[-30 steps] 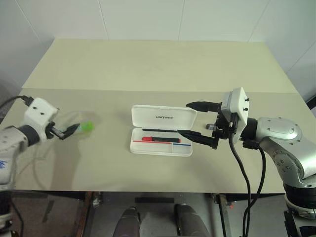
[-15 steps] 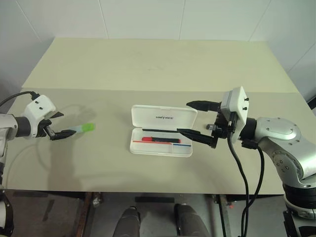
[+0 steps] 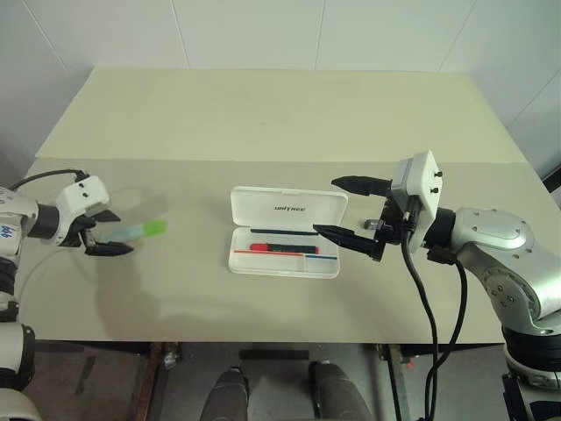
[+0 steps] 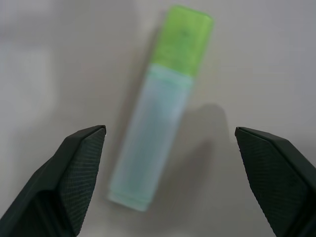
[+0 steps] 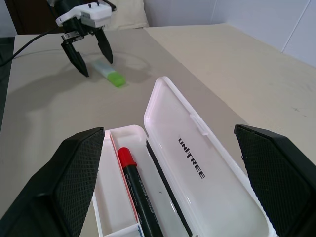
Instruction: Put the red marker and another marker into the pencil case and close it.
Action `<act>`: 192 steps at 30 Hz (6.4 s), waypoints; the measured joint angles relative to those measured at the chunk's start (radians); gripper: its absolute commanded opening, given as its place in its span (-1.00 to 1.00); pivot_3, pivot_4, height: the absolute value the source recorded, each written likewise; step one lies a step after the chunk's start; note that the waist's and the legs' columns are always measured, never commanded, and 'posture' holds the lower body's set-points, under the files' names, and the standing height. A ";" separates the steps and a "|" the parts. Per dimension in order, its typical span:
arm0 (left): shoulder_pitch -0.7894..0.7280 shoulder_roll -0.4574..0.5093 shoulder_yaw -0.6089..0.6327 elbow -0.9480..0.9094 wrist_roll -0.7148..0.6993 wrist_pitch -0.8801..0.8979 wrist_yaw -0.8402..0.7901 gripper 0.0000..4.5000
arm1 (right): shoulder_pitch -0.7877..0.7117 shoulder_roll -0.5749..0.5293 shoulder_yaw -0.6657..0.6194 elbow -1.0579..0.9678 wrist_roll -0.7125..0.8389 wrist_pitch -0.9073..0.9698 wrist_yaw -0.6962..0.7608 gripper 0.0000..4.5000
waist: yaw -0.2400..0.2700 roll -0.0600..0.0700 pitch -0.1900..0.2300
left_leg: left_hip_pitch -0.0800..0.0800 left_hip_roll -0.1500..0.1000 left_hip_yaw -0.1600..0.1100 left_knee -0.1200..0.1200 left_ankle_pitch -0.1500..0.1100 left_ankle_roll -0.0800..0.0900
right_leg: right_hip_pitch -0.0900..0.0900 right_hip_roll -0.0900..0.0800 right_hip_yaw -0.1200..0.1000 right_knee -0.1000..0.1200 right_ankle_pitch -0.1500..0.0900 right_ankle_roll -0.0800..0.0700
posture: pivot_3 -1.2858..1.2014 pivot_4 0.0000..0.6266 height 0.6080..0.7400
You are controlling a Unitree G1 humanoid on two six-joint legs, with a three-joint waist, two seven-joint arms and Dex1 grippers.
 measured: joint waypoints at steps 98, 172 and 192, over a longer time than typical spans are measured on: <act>-0.037 -0.440 -0.151 -0.510 -0.138 0.025 -0.104 -0.51 | 0.361 -0.175 -0.161 -0.232 0.033 -0.014 -0.028 1.00 | 0.008 -0.002 0.001 | 0.001 -0.001 -0.003 0.014 0.000 0.000 | 0.004 0.001 0.000 0.011 0.000 0.001 | 0.03 -0.52 1.00; 0.209 -0.425 0.103 -1.053 -0.508 0.564 0.248 0.99 | 0.090 -0.190 0.003 0.475 -0.288 -0.393 0.281 1.00 | 0.006 -0.001 0.002 | 0.002 -0.001 -0.003 0.013 0.000 0.001 | 0.005 0.001 0.001 0.009 0.000 0.002 | 0.03 -0.52 1.00; 0.251 -0.412 0.102 -1.157 -0.533 0.605 0.346 0.99 | -0.229 -0.112 0.139 1.014 -0.472 -0.649 0.444 1.00 | 0.003 0.000 0.003 | 0.002 -0.001 -0.002 0.013 0.000 0.000 | 0.006 0.000 0.001 0.005 0.000 0.002 | 0.03 -0.52 1.00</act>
